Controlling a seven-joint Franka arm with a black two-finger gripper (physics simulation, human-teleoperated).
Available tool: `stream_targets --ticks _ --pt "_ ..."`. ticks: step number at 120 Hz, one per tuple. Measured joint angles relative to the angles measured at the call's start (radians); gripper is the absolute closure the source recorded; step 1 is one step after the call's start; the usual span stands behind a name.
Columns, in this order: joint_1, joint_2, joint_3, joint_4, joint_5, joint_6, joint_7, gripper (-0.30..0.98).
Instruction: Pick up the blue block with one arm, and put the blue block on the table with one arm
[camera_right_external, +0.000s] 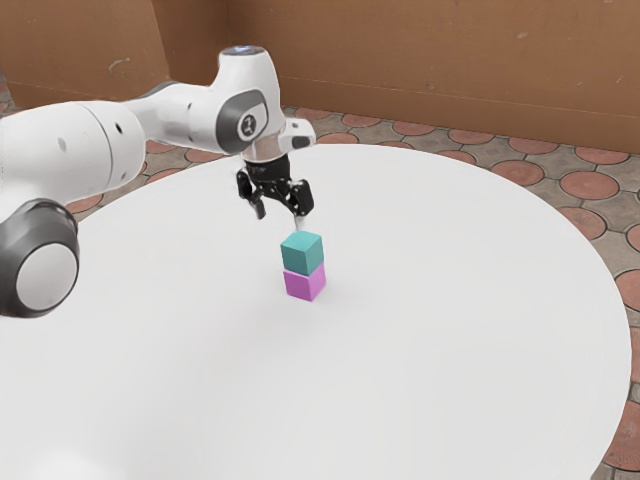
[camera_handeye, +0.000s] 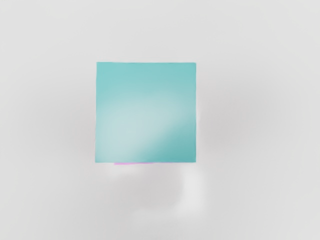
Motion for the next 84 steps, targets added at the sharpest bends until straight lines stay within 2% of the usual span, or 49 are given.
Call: stream_targets --ticks 29,68,84 --pt "0.0 0.059 -0.003 0.016 -0.054 0.03 0.056 0.0" --pt "0.0 0.094 0.003 0.019 -0.096 0.032 0.161 0.0" --pt "0.0 0.113 0.03 0.076 -0.101 0.026 0.191 0.0"
